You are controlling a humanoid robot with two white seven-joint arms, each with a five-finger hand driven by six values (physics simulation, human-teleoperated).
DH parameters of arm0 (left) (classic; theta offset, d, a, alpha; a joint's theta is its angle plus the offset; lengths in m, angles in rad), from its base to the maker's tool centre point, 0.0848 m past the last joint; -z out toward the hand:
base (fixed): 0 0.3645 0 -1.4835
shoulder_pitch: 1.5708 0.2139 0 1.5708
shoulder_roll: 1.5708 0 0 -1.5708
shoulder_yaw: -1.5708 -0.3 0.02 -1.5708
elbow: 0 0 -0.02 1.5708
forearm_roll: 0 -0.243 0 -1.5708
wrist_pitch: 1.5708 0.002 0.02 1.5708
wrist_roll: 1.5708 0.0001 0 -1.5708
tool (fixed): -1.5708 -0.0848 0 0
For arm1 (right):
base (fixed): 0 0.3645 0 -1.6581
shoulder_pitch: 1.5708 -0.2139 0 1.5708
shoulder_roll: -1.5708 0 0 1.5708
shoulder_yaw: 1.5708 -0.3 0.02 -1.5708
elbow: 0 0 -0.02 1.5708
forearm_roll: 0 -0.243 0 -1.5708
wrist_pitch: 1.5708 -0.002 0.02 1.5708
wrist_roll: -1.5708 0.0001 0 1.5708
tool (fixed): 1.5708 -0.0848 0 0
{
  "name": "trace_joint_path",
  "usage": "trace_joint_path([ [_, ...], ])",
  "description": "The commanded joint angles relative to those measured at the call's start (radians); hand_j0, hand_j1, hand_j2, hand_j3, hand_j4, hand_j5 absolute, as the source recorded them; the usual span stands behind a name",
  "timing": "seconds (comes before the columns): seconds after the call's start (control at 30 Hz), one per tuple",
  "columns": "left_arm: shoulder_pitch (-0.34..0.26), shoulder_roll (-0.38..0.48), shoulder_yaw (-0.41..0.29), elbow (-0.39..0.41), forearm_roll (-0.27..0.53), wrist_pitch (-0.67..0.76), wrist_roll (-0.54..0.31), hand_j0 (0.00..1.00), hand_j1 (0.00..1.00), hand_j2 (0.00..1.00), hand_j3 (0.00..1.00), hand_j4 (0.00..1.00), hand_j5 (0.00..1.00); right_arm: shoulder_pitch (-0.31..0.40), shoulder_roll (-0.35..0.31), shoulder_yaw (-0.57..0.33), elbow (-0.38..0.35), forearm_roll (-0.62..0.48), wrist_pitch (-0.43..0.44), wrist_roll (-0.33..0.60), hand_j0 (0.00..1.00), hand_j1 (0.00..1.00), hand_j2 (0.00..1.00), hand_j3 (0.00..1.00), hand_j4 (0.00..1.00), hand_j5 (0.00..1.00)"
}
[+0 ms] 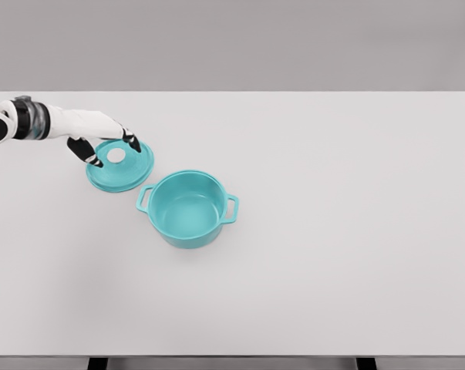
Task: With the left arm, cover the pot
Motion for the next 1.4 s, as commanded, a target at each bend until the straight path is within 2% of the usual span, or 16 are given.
trace_joint_path([
  [0.0,0.002,-0.006,0.001,-0.002,0.004,-0.001,-0.005,0.74,0.74,0.74,0.74,0.74,0.74,0.000,0.000,0.000,0.000,0.000,0.000,0.000,1.00,1.00,1.00,1.00,1.00,1.00],
  [0.83,0.011,-0.014,-0.014,0.002,0.004,0.008,-0.007,0.75,0.75,0.75,0.75,0.75,0.75,0.000,0.000,0.000,0.000,0.000,0.000,0.000,1.00,1.00,1.00,1.00,1.00,1.00],
  [1.37,0.011,-0.038,-0.014,0.029,-0.028,0.028,-0.004,0.74,0.74,0.74,0.74,0.74,0.74,0.000,0.000,0.000,0.000,0.000,0.000,0.000,1.00,1.00,1.00,1.00,1.00,1.00],
])
